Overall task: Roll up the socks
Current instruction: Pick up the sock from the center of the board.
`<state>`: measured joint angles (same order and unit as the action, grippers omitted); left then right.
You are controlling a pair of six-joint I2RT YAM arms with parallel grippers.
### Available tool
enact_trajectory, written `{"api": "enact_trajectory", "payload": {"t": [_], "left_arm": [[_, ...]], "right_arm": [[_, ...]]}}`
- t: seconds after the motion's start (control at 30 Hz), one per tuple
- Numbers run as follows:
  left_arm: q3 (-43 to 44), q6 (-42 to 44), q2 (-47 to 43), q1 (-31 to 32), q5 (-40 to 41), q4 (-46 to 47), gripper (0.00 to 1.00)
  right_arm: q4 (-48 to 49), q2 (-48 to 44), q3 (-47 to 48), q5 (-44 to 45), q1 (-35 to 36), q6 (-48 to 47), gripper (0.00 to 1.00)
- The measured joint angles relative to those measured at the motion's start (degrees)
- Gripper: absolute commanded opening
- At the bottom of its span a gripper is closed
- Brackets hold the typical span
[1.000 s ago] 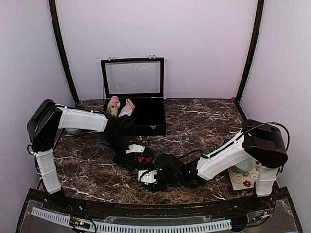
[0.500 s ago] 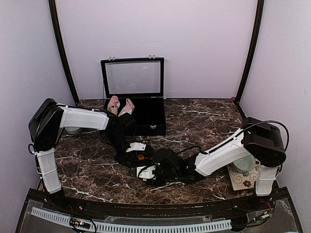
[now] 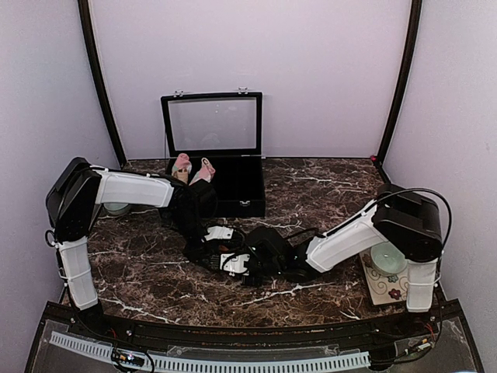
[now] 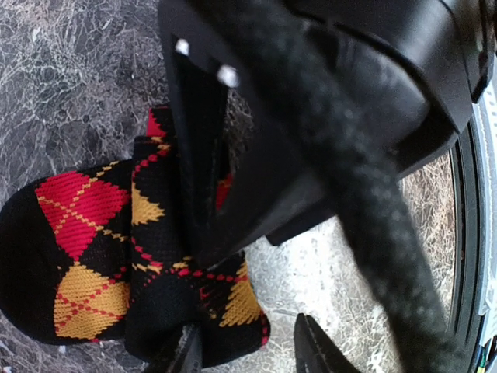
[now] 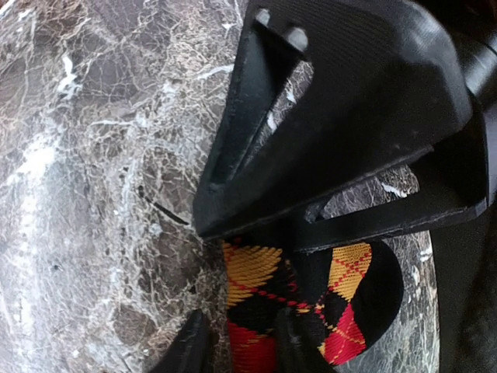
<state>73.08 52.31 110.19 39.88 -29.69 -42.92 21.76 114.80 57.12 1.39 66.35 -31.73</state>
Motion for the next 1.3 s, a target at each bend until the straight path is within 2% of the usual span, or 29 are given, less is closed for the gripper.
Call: {"api": "enact_trajectory", "payload": {"t": [0.3,0.6,0.63,0.67,0.73,0.9,0.97,1.17,1.3], "left_arm": [[-3.74,-0.26,-4.39,-1.64,-1.73,2.16,0.51],[-9.81,0.9,-13.11,-6.99,-5.4,2.6,0.53],[-10.78,1.29,-14.4,-7.85,-5.68,2.67,0.55],[-11.91,1.7,-15.87,-8.79,-5.77,2.91,0.65],[-14.19,2.78,-18.64,-9.49,-5.99,3.85,0.69],[-17.81,2.93,-21.7,-6.12,-3.82,10.08,0.71],[-17.86,2.58,-21.29,-2.51,-2.4,13.18,0.72],[-16.31,1.29,-16.41,0.68,2.67,21.59,0.7],[-13.38,0.22,-11.37,0.59,4.17,24.85,0.52]], "right_arm": [[-0.55,2.8,3.28,-5.09,-2.27,3.19,0.28],[-4.59,6.21,8.74,-15.21,-6.51,7.23,0.22],[-5.14,6.4,9.16,-16.85,-7.08,8.0,0.22],[-5.68,6.49,9.51,-18.51,-7.61,8.72,0.22],[-7.17,6.56,9.9,-21.55,-8.46,10.23,0.22],[-8.68,6.6,10.01,-26.88,-9.64,13.73,0.22],[-9.09,6.6,10.16,-28.11,-9.79,14.93,0.22],[-11.08,7.13,11.69,-30.42,-10.51,18.88,0.21],[-11.65,7.21,11.85,-31.87,-11.32,21.92,0.22]]}}
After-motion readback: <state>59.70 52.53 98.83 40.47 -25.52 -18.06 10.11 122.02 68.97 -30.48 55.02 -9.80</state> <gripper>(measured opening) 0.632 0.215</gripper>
